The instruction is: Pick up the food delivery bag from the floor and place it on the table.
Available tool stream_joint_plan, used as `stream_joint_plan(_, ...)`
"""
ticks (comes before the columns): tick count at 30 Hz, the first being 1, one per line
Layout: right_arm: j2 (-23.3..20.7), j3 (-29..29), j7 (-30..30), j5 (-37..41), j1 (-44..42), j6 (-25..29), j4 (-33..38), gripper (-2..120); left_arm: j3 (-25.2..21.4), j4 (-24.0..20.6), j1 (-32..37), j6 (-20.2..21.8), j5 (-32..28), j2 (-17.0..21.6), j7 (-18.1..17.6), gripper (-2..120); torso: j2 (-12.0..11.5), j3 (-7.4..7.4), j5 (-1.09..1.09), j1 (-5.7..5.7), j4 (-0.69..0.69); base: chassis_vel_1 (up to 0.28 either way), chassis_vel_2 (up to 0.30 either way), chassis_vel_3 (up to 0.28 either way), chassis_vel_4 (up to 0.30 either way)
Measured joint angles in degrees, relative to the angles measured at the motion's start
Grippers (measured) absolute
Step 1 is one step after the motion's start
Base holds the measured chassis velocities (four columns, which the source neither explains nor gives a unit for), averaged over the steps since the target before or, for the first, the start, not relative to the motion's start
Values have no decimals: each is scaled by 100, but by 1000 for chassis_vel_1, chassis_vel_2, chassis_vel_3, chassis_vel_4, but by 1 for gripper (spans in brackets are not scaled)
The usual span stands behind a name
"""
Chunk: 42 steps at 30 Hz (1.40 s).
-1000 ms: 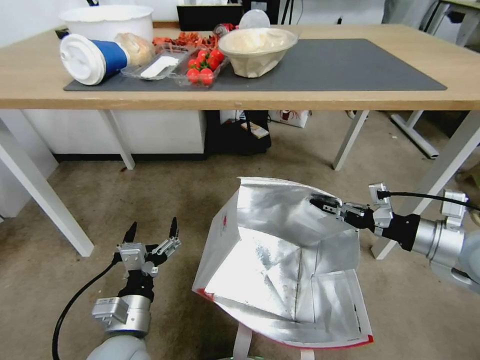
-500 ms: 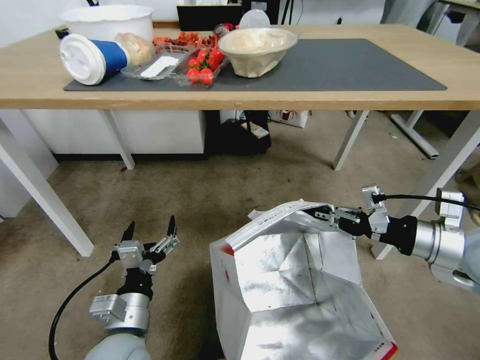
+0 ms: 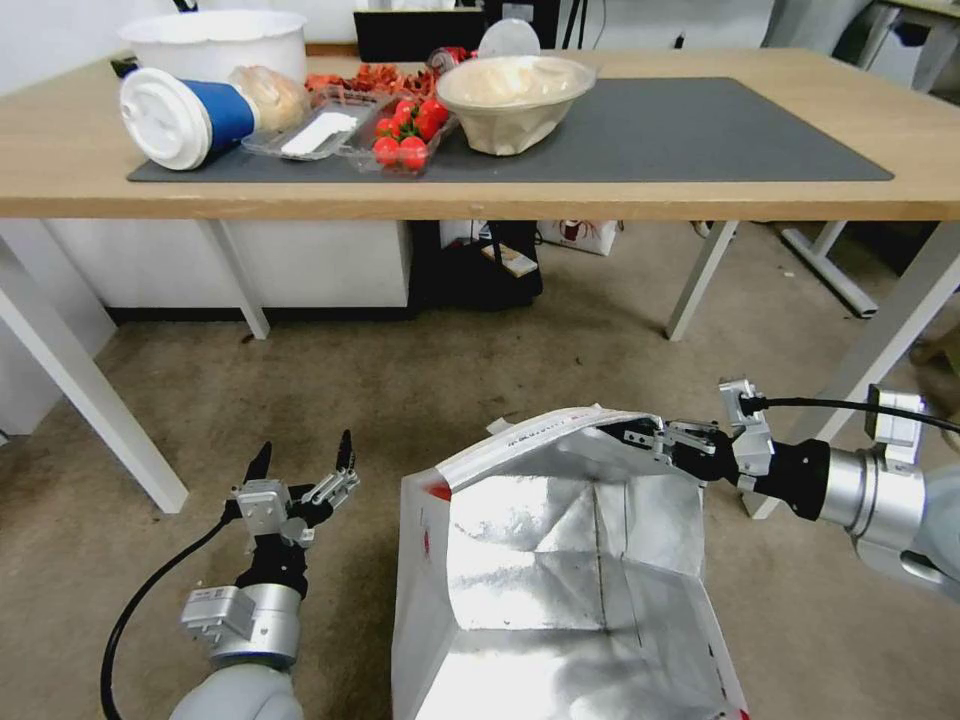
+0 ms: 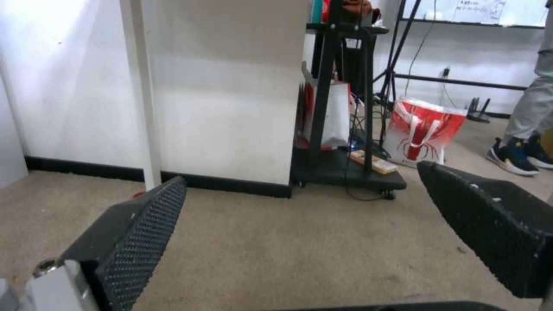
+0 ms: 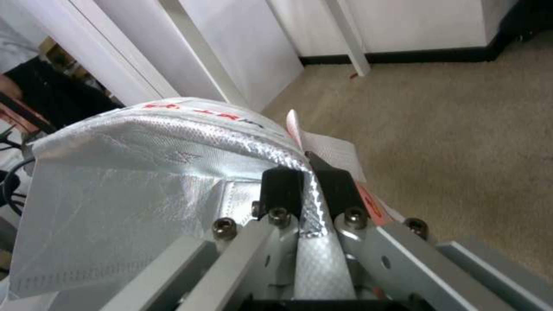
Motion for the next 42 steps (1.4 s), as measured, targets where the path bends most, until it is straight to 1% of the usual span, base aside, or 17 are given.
stream_joint_plan(6, 38, -13, -15, -57, -34, 17, 39, 0, 33, 29, -23, -143, -66, 13, -39, 100, 2, 0, 0, 0, 0, 0, 0, 0, 0)
stream_joint_plan(8, 44, -13, -22, -69, -46, 19, 43, 0, 33, 33, -27, -153, -78, 16, -26, 100, 6, 1, 0, 0, 0, 0, 0, 0, 0)
stream_joint_plan(9, 64, -10, -55, -105, -78, 27, 51, 0, 42, 30, -28, -153, -145, 26, 44, 100, 35, 17, 0, 4, 0, 0, 0, 0, 0)
stream_joint_plan(11, 94, -8, -85, -160, -116, 40, 63, 0, 55, 23, -28, -146, -166, 27, 88, 100, 90, 72, 0, 5, 0, 0, 0, 0, 0)
stream_joint_plan(12, 94, -8, -85, -160, -116, 40, 63, 0, 55, 23, -28, -146, -166, 27, 88, 100, 90, 72, 0, 5, 0, 0, 0, 0, 0)
stream_joint_plan(15, 132, -25, -114, -224, -137, 51, 88, 0, 64, 23, -28, -135, -147, 24, 105, 100, 186, 163, 0, 11, 0, 0, 0, 0, 0)
stream_joint_plan(16, 132, -25, -114, -224, -137, 51, 88, 0, 64, 23, -28, -135, -147, 24, 105, 100, 186, 163, 0, 11, 0, 0, 0, 0, 0)
stream_joint_plan(20, 156, -62, -134, -284, -138, 68, 85, 0, 63, 23, -19, -126, -110, 27, 96, 100, 308, 278, 0, 21, 0, 0, 0, 0, 0)
stream_joint_plan(21, 156, -62, -134, -284, -138, 68, 85, 0, 63, 23, -19, -126, -110, 27, 96, 100, 308, 278, 0, 21, 0, 0, 0, 0, 0)
stream_joint_plan(23, 156, -65, -147, -300, -137, 76, 76, 0, 62, 23, -9, -124, -92, 26, 93, 100, 378, 346, 0, 24, 0, 0, 0, 0, 0)
stream_joint_plan(25, 154, -65, -152, -304, -137, 77, 73, 0, 63, 23, -6, -123, -87, 25, 93, 100, 399, 366, 0, 25, 0, 0, 0, 0, 0)
stream_joint_plan(28, 150, -65, -167, -312, -136, 81, 70, 0, 69, 18, -4, -121, -59, 17, 93, 100, 509, 464, 0, 38, 0, 0, 0, 0, 0)
stream_joint_plan(29, 150, -65, -167, -312, -136, 81, 70, 0, 69, 18, -4, -121, -59, 17, 93, 100, 509, 464, 0, 38, 0, 0, 0, 0, 0)
stream_joint_plan(35, 170, -66, -183, -332, -150, 84, 71, 0, 75, 18, -4, -121, -43, 11, 92, 100, 655, 581, 0, 67, 0, 0, 0, 0, 0)
stream_joint_plan(36, 173, -65, -188, -336, -152, 85, 71, 0, 75, 18, -5, -121, -39, 11, 91, 100, 702, 620, 0, 77, 0, 0, 0, 0, 0)
stream_joint_plan(40, 173, -65, -194, -337, -154, 85, 71, 0, 75, 18, -6, -121, -37, 11, 91, 100, 747, 660, 0, 83, 0, 0, 0, 0, 0)
stream_joint_plan(42, 173, -65, -197, -339, -153, 89, 77, 0, 73, 18, -7, -121, -37, 15, 91, 100, 829, 729, 0, 96, 0, 0, 0, 0, 0)
